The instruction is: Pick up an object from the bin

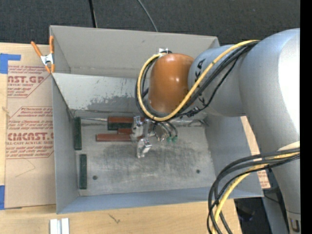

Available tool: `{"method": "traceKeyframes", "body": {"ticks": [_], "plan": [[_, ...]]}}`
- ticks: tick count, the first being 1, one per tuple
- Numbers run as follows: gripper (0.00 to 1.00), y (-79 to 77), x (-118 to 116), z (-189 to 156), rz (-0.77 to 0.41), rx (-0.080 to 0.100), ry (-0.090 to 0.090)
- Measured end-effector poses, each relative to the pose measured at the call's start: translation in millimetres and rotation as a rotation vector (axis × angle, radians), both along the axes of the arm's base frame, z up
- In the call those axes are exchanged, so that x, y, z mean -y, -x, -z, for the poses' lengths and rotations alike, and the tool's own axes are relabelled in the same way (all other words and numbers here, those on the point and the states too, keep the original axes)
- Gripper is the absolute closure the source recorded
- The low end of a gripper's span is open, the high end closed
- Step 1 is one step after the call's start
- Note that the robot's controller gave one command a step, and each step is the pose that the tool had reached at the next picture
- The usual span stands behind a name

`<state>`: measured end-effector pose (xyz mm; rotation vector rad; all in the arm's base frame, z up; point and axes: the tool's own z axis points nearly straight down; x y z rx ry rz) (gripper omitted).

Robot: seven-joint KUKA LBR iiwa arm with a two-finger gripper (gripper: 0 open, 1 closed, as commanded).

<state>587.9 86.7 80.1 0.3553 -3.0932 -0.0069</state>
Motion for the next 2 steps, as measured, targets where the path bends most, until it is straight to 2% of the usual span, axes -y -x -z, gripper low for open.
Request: {"method": "traceKeyframes", "body": {"ticks": [2], "plan": [[0.00, -0.5, -24, -41, -0.047, 0.036, -0.002]]}}
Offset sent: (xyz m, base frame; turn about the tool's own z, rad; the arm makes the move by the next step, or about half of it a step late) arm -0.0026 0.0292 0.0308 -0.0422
